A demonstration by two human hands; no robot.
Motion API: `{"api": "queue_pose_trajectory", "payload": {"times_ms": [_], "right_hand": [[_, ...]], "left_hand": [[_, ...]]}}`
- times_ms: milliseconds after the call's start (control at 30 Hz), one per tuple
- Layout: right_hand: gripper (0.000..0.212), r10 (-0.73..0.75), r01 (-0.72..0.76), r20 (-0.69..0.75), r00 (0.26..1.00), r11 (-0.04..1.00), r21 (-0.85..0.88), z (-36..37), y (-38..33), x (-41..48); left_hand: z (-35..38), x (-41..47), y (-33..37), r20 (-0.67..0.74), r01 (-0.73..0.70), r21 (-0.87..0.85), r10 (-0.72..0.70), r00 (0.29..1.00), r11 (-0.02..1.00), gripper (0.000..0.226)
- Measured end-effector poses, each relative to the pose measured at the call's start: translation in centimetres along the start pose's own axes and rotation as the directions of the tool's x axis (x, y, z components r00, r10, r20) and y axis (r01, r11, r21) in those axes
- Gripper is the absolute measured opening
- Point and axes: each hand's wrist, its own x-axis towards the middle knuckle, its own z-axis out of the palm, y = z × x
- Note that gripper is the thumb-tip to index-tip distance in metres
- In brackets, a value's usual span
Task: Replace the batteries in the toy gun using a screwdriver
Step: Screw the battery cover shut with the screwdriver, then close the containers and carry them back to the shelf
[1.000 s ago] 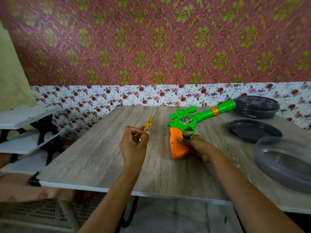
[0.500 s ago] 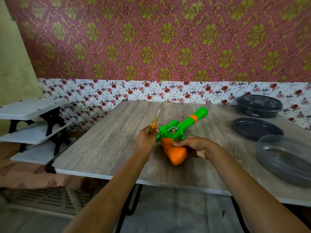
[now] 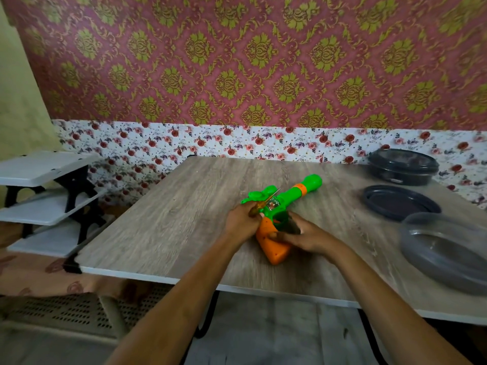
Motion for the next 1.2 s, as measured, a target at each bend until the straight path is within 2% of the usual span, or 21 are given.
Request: {"api": "queue_pose_trajectory", "payload": {"times_ms": [233,333,500,767,900,1033,1200], "right_hand": [[0.091,0.064,-0.063,0.055,0.996,0.997,-0.034,1.6,-0.1,2.7],[0.085,0.069,-0.065,0.081,0.994,0.996,-0.057,3.2,-1.3,4.9],[0.074,0.026,-0.02,0.144,0.989,0.999,-0.044,7.3,-4.4,9.2],[0.087,0.019,-0.008,0.253,0.967,0.999,-0.044,12.4,-8.0,14.7],[0.094,0.035,-0.025,0.269,0.962,0.999,-0.04,13.9,-8.2,17.1],[0.11,0.065,-0.045,0.223,0.973,0.995,-0.091,14.8,-7.6,18.0],[0.097,0.051,-0.054,0.197,0.979,0.999,0.008,15.0,-7.4,17.6]], "left_hand": [[-1.4,1.0,-2.1,-0.015,0.053,0.056,-0.052,0.999,0.997,0.036],[-3.2,1.3,-4.1,-0.052,0.099,0.058,-0.096,0.994,0.993,0.037],[-7.1,2.0,-8.7,-0.119,0.181,0.031,-0.176,0.977,0.983,0.026],[-12.2,2.7,-13.1,-0.204,0.299,0.015,-0.29,0.935,0.954,0.028],[-13.6,3.2,-13.9,-0.225,0.344,0.05,-0.325,0.919,0.938,0.03],[-14.1,3.4,-14.4,-0.233,0.345,0.079,-0.319,0.919,0.935,0.031],[-13.8,2.9,-14.3,-0.3,0.37,0.033,-0.344,0.89,0.928,0.029]]}}
